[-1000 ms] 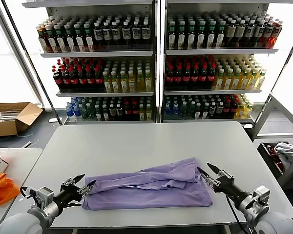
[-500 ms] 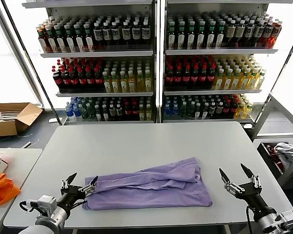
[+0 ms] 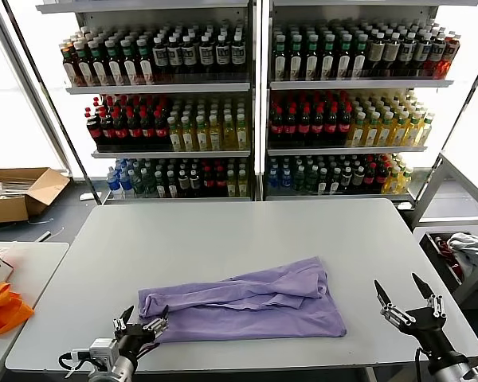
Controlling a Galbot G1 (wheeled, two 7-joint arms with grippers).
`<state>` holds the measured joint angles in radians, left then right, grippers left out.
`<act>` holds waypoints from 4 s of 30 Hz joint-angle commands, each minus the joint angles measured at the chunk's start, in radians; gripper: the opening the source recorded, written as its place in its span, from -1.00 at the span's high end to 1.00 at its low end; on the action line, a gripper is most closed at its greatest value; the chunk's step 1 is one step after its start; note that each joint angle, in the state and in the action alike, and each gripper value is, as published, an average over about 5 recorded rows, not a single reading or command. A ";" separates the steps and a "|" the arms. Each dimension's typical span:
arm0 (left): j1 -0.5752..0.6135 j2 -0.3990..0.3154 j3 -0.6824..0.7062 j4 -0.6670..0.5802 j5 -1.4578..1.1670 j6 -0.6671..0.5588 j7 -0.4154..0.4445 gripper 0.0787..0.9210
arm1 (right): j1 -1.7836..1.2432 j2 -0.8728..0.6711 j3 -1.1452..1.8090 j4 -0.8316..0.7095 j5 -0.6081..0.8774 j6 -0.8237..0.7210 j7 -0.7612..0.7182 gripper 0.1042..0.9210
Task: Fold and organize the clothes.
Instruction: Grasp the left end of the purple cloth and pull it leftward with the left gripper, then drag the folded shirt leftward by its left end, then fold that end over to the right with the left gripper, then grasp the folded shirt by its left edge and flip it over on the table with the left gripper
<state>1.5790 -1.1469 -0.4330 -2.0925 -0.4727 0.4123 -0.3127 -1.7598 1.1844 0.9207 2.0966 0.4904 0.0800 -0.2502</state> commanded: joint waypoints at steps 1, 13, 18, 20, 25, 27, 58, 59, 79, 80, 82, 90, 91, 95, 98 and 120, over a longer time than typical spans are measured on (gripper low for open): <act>0.003 -0.038 0.047 0.045 0.012 -0.002 -0.049 -0.63 | -0.020 0.010 0.014 0.002 0.005 0.028 0.002 -0.76; 0.011 -0.005 0.009 0.063 -0.041 0.002 0.007 0.18 | -0.021 0.024 -0.025 0.005 0.021 0.033 0.002 -0.76; -0.017 0.061 -0.061 0.075 -0.125 0.002 0.021 0.51 | -0.021 0.021 -0.026 0.007 0.021 0.034 0.003 -0.76; -0.038 0.090 -0.115 0.082 -0.160 0.009 0.037 0.65 | -0.021 0.022 -0.029 0.011 0.021 0.034 0.004 -0.76; -0.068 0.211 -0.320 0.137 -0.217 0.022 0.175 0.93 | -0.022 0.026 -0.039 0.018 0.019 0.033 0.005 -0.76; -0.074 0.270 -0.393 0.171 -0.225 0.020 0.236 0.96 | -0.020 0.027 -0.044 0.020 0.017 0.033 0.006 -0.76; -0.216 0.366 -0.081 -0.113 -0.220 0.072 0.318 0.97 | -0.027 0.034 -0.051 0.046 -0.012 0.020 0.008 -0.76; -0.225 0.353 -0.057 -0.110 -0.214 0.072 0.319 0.97 | -0.026 0.036 -0.051 0.046 -0.014 0.019 0.008 -0.76; -0.367 0.201 0.253 0.158 -0.126 0.075 0.325 0.84 | -0.049 0.039 -0.032 0.053 -0.007 0.030 0.001 -0.76; -0.360 0.201 0.250 0.151 -0.131 0.075 0.327 0.79 | -0.049 0.038 -0.030 0.051 -0.007 0.031 0.001 -0.76; -0.338 0.205 0.236 0.123 -0.140 0.075 0.335 0.65 | -0.049 0.037 -0.028 0.048 -0.006 0.033 0.001 -0.76; -0.244 0.244 0.103 -0.032 -0.170 0.089 0.354 0.11 | -0.033 0.038 -0.044 0.042 -0.007 0.033 0.002 -0.76; -0.233 0.248 0.078 -0.057 -0.185 0.095 0.354 0.03 | -0.031 0.038 -0.045 0.043 -0.007 0.033 0.002 -0.76; -0.192 0.270 -0.025 -0.141 -0.221 0.108 0.349 -0.24 | -0.036 0.037 -0.041 0.045 -0.005 0.034 0.002 -0.76; -0.184 0.280 -0.101 -0.127 -0.212 0.104 0.344 -0.44 | -0.041 0.035 -0.038 0.047 -0.003 0.036 0.002 -0.76; -0.271 0.197 -0.113 0.320 -0.346 0.076 0.185 -0.77 | -0.027 0.036 -0.059 0.049 -0.021 0.021 0.004 -0.76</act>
<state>1.3194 -0.9154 -0.5506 -1.9105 -0.7591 0.4976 -0.0630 -1.7931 1.2204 0.8641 2.1440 0.4695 0.1054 -0.2463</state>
